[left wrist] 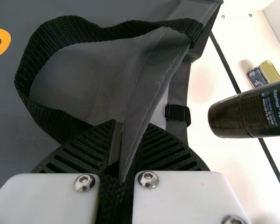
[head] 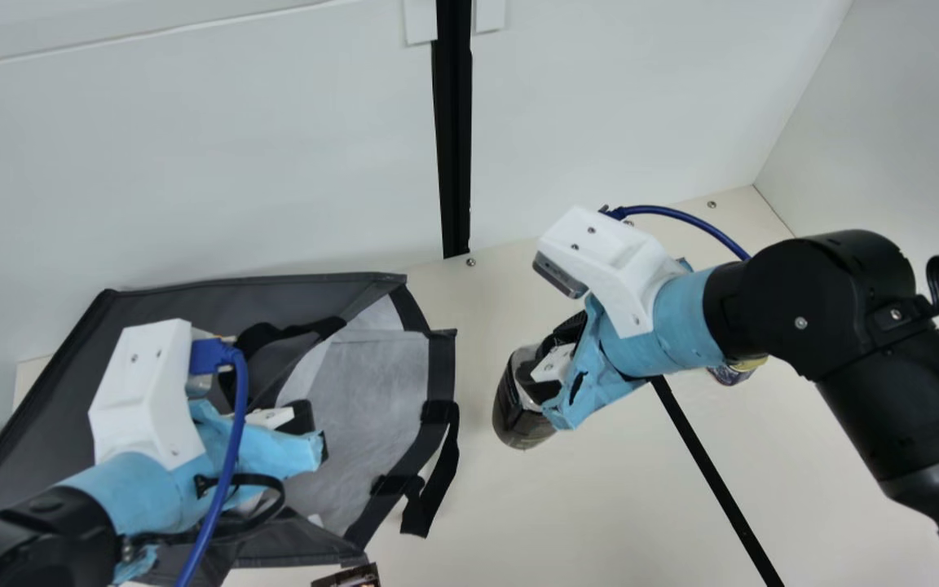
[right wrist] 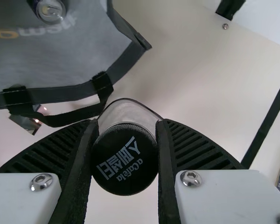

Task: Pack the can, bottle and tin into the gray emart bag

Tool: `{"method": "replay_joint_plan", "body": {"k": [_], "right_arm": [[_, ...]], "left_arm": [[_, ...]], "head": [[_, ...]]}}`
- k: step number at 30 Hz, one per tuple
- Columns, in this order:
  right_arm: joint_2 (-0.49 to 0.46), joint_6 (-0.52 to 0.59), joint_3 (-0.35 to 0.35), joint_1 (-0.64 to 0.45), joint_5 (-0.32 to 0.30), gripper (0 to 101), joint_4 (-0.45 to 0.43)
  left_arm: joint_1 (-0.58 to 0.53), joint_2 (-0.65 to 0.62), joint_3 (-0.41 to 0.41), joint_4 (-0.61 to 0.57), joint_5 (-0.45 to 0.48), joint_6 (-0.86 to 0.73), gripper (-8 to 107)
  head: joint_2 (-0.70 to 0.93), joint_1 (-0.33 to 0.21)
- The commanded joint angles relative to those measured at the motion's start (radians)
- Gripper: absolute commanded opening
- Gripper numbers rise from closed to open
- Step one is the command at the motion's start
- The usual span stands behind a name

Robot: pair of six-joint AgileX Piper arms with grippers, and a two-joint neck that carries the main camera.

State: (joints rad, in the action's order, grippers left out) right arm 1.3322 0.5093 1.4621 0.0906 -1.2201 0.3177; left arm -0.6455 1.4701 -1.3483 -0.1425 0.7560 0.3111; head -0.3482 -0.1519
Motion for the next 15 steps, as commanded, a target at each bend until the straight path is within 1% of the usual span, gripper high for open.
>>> {"method": "replay_joint_plan", "body": {"k": [1,9,15], "right_arm": [[-0.002,0.009,-0.001,0.000,0.000,0,0.022],[-0.013,0.061,0.004,-0.018,0.001,0,0.123],[-0.021,0.108,-0.013,-0.027,0.027,0,0.198]], "left_arm": [[0.000,0.000,0.000,0.000,0.000,0.000,10],[0.000,0.000,0.000,0.000,0.000,0.000,10],[0.000,0.000,0.000,0.000,0.000,0.000,10]], "head": [[-0.001,-0.023],[-0.001,-0.023],[-0.001,-0.023]]}}
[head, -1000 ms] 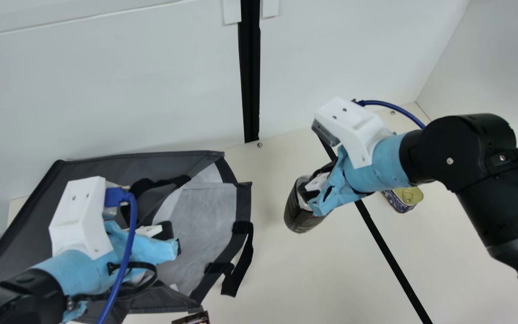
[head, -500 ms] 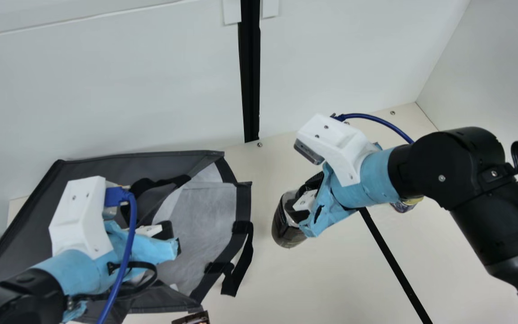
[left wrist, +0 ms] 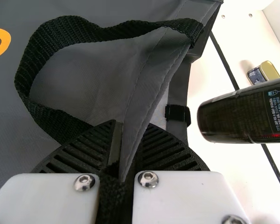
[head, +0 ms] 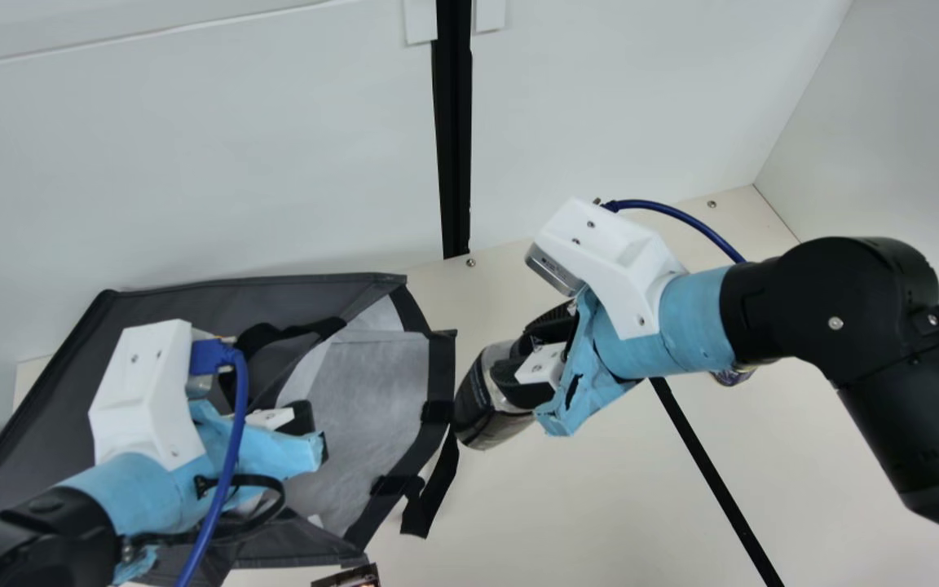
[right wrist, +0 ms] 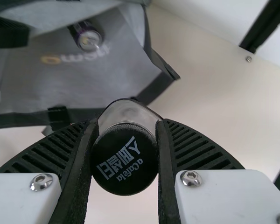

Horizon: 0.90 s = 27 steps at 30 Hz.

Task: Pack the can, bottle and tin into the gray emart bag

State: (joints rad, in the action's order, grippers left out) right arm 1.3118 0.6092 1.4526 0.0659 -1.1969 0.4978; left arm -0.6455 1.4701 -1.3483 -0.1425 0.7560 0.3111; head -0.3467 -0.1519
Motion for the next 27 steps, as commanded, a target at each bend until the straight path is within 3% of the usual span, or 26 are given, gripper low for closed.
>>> {"method": "replay_joint_plan", "body": {"k": [1,27], "right_arm": [[-0.001,0.016,-0.007,-0.003,0.011,0,0.031],[0.014,0.223,-0.150,0.060,0.263,0,0.306]], "left_arm": [[0.000,0.000,0.000,0.000,0.000,0.000,10],[0.000,0.000,0.000,0.000,0.000,0.000,10]], "head": [[-0.002,-0.023],[-0.002,-0.023]]}}
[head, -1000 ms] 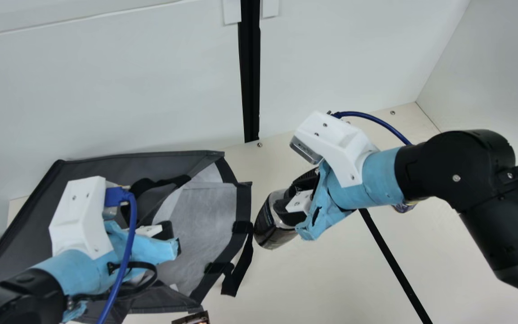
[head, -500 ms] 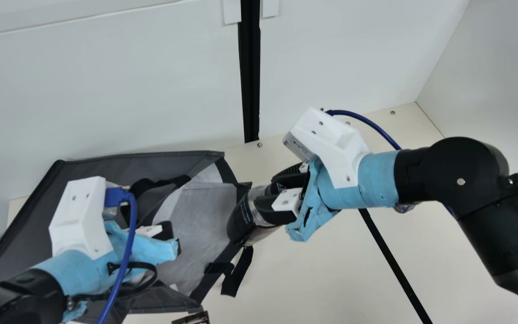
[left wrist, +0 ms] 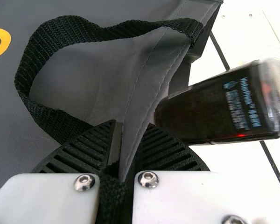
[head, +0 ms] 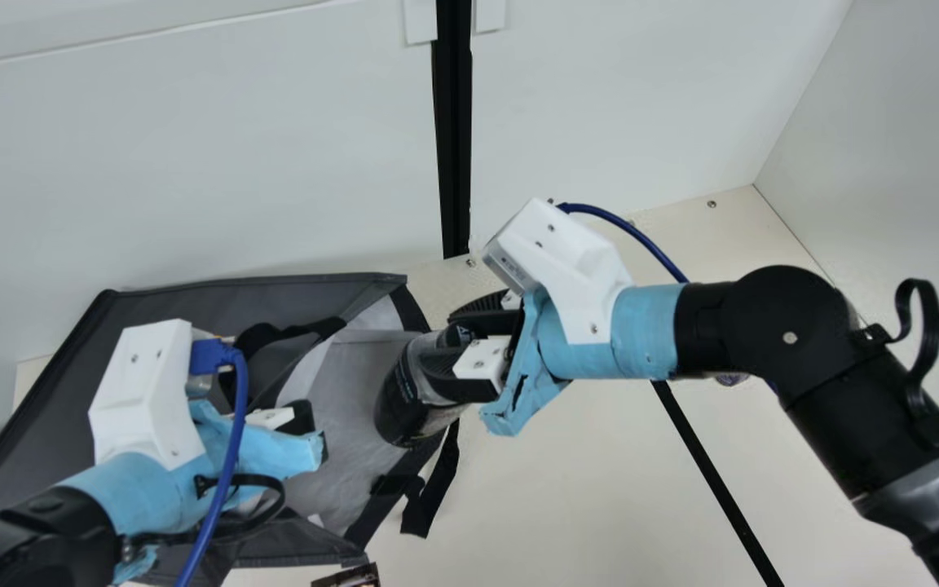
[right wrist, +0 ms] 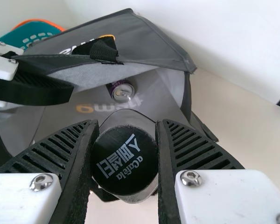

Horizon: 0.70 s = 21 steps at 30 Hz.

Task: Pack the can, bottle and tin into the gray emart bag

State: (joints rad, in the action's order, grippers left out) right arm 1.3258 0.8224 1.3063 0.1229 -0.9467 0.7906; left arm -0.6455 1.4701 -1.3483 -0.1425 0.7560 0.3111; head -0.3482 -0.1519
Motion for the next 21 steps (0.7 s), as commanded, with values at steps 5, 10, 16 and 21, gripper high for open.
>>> {"method": "replay_joint_plan", "body": {"k": [5,10,16,21], "right_arm": [[0.011,0.059,-0.032,0.021,0.059,0,0.057],[0.021,0.111,-0.060,0.037,0.099,0,0.103],[0.037,0.171,-0.088,0.053,0.138,0,0.160],[0.058,0.211,-0.097,0.067,0.167,0,0.204]], "left_arm": [[0.000,0.000,0.000,0.000,0.000,0.000,10],[0.000,0.000,0.000,0.000,0.000,0.000,10],[0.000,0.000,0.000,0.000,0.000,0.000,10],[0.000,0.000,0.000,0.000,0.000,0.000,10]], "head": [[-0.001,-0.023],[-0.001,-0.023],[-0.001,-0.023],[-0.001,-0.023]]}}
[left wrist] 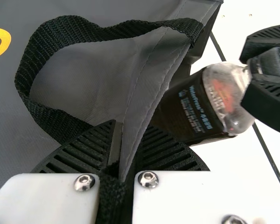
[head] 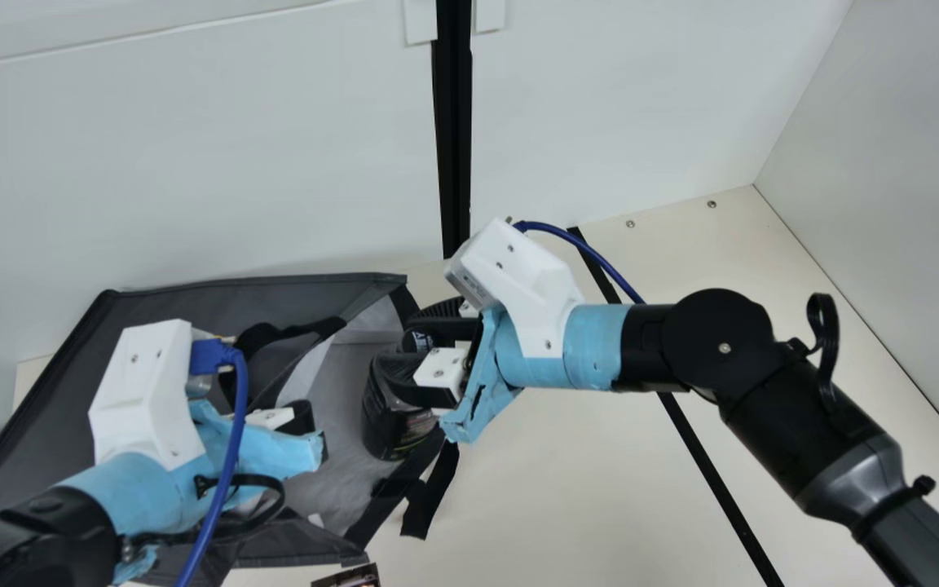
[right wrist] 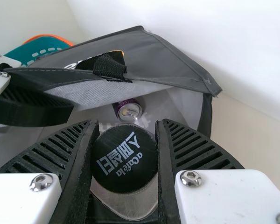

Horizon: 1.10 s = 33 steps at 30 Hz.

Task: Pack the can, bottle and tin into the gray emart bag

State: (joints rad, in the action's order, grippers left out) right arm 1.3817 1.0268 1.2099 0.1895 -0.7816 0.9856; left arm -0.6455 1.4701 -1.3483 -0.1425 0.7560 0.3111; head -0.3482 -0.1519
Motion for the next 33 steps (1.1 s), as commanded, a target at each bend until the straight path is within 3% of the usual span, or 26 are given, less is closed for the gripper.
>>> {"method": "replay_joint_plan", "body": {"k": [1,16,33], "right_arm": [[0.007,0.015,-0.002,0.004,0.008,0,0.018],[0.088,0.119,-0.013,0.063,0.080,0,0.144],[0.187,0.212,-0.011,0.098,0.113,0,0.247]], "left_arm": [[0.000,0.000,0.000,0.000,0.000,0.000,10],[0.000,0.000,0.000,0.000,0.000,0.000,10],[0.000,0.000,0.000,0.000,0.000,0.000,10]], "head": [[-0.001,-0.023],[-0.001,-0.023],[-0.001,-0.023]]}}
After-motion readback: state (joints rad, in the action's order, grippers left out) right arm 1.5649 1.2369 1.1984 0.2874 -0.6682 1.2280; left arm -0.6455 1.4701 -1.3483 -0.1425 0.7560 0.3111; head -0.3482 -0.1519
